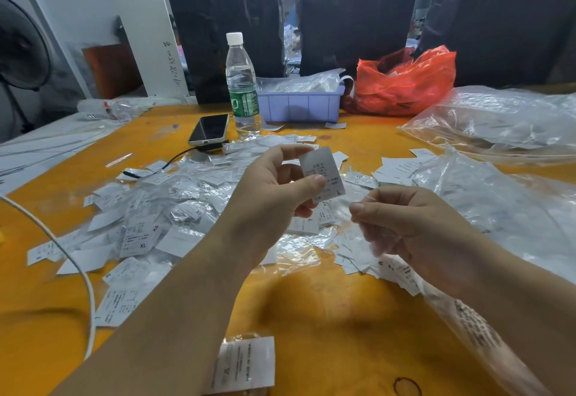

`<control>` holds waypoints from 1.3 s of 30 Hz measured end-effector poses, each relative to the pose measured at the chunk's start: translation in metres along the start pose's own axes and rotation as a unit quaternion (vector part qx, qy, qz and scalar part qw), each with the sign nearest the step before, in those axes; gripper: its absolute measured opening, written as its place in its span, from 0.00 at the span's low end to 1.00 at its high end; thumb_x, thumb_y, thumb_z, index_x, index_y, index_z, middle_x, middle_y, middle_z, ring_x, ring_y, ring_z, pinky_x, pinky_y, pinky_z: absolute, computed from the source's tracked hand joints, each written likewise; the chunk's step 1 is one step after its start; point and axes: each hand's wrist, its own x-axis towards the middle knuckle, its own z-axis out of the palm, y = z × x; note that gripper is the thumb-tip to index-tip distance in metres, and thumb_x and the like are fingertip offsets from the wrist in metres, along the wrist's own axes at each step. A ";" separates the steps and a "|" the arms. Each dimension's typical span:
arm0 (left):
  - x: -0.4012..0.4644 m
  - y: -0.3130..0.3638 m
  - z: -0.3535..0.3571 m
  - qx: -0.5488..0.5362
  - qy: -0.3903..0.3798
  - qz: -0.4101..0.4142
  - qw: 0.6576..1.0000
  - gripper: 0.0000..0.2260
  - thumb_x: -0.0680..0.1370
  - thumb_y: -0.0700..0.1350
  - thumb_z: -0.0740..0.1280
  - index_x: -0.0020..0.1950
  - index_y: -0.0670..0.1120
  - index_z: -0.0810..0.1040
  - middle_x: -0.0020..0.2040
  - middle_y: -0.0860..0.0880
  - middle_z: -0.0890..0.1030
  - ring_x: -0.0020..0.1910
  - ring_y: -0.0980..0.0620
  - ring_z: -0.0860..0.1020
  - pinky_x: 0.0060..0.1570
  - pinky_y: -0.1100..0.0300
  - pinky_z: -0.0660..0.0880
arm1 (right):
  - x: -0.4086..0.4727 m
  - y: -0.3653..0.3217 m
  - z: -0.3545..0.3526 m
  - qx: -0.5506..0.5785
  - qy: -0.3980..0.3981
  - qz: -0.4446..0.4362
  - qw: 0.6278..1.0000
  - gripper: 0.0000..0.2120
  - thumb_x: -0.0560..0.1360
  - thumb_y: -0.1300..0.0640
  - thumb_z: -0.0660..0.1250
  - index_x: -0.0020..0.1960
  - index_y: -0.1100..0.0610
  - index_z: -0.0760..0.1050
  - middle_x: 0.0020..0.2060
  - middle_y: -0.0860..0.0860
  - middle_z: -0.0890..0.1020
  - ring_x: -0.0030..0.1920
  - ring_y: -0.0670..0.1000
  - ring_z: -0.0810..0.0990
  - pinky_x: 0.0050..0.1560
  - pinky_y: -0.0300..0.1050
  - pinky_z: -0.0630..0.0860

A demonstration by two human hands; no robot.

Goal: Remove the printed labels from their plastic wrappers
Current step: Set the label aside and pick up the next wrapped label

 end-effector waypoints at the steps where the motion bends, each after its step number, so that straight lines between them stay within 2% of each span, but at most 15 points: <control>1: 0.000 0.001 -0.001 -0.008 0.000 -0.003 1.000 0.12 0.76 0.39 0.70 0.56 0.52 0.77 0.40 0.51 0.84 0.41 0.50 0.81 0.41 0.59 0.79 | 0.000 0.000 0.000 -0.001 0.001 0.000 1.000 0.12 0.62 0.51 0.73 0.36 0.59 0.79 0.27 0.52 0.76 0.27 0.48 0.72 0.30 0.38 0.72; 3: 0.001 0.002 -0.002 -0.021 -0.003 -0.008 1.000 0.11 0.77 0.38 0.70 0.56 0.51 0.77 0.40 0.52 0.84 0.39 0.52 0.80 0.40 0.59 0.78 | 0.000 0.000 0.000 -0.004 0.002 -0.001 1.000 0.12 0.62 0.50 0.74 0.35 0.58 0.79 0.27 0.51 0.75 0.27 0.47 0.71 0.30 0.38 0.72; 9: -0.001 0.000 0.001 -0.003 -0.020 -0.009 1.000 0.11 0.76 0.38 0.70 0.56 0.51 0.78 0.43 0.48 0.85 0.42 0.48 0.81 0.40 0.59 0.79 | 0.000 0.000 0.001 -0.003 -0.006 0.001 1.000 0.12 0.62 0.49 0.74 0.34 0.58 0.79 0.27 0.53 0.76 0.27 0.47 0.72 0.29 0.38 0.72; 14: -0.003 0.001 0.004 0.008 -0.028 -0.006 1.000 0.11 0.76 0.39 0.71 0.55 0.51 0.77 0.46 0.45 0.85 0.41 0.50 0.81 0.39 0.61 0.78 | 0.000 0.000 0.002 -0.003 -0.027 -0.002 1.000 0.14 0.61 0.50 0.74 0.37 0.60 0.79 0.27 0.52 0.76 0.26 0.47 0.70 0.29 0.37 0.71; 20: -0.005 0.000 0.010 0.011 -0.022 -0.007 1.000 0.11 0.76 0.37 0.71 0.55 0.48 0.77 0.47 0.43 0.84 0.41 0.49 0.81 0.37 0.63 0.77 | -0.001 0.000 0.003 -0.001 -0.033 -0.010 0.999 0.04 0.65 0.55 0.72 0.33 0.54 0.81 0.29 0.54 0.77 0.28 0.49 0.72 0.29 0.37 0.72; 24: -0.006 -0.001 0.014 0.020 -0.011 -0.008 1.000 0.10 0.76 0.37 0.71 0.55 0.47 0.77 0.47 0.44 0.85 0.41 0.52 0.81 0.37 0.64 0.77 | -0.001 0.001 0.003 -0.017 -0.019 -0.028 0.999 0.04 0.65 0.55 0.72 0.34 0.55 0.81 0.31 0.55 0.78 0.29 0.50 0.74 0.31 0.38 0.73; 28: -0.007 -0.002 0.019 0.004 -0.001 -0.014 1.000 0.08 0.75 0.35 0.71 0.51 0.43 0.78 0.48 0.43 0.84 0.41 0.53 0.80 0.37 0.64 0.75 | -0.001 0.003 0.003 -0.060 0.006 -0.060 0.996 0.04 0.70 0.57 0.71 0.38 0.56 0.82 0.32 0.54 0.80 0.31 0.50 0.76 0.35 0.41 0.74; 32: -0.007 -0.003 0.019 -0.027 0.004 -0.043 0.999 0.06 0.73 0.38 0.73 0.46 0.45 0.78 0.46 0.44 0.85 0.42 0.53 0.79 0.41 0.62 0.75 | -0.002 0.003 0.005 -0.068 0.048 -0.095 0.992 0.13 0.65 0.50 0.71 0.41 0.60 0.82 0.33 0.54 0.81 0.31 0.49 0.76 0.36 0.43 0.75; 36: -0.006 -0.003 0.021 -0.079 -0.005 -0.090 0.993 0.11 0.64 0.45 0.74 0.41 0.45 0.77 0.43 0.45 0.83 0.44 0.49 0.78 0.41 0.61 0.74 | -0.003 0.002 0.005 -0.076 0.068 -0.115 0.988 0.11 0.65 0.48 0.70 0.39 0.54 0.83 0.32 0.50 0.81 0.31 0.46 0.78 0.37 0.43 0.76; 39: -0.006 -0.002 0.021 -0.126 -0.008 -0.116 0.985 0.10 0.62 0.45 0.74 0.39 0.46 0.76 0.41 0.48 0.83 0.40 0.52 0.76 0.40 0.61 0.71 | -0.003 0.002 0.005 -0.084 0.071 -0.120 0.987 0.11 0.65 0.46 0.71 0.40 0.53 0.83 0.32 0.49 0.81 0.32 0.46 0.78 0.36 0.42 0.77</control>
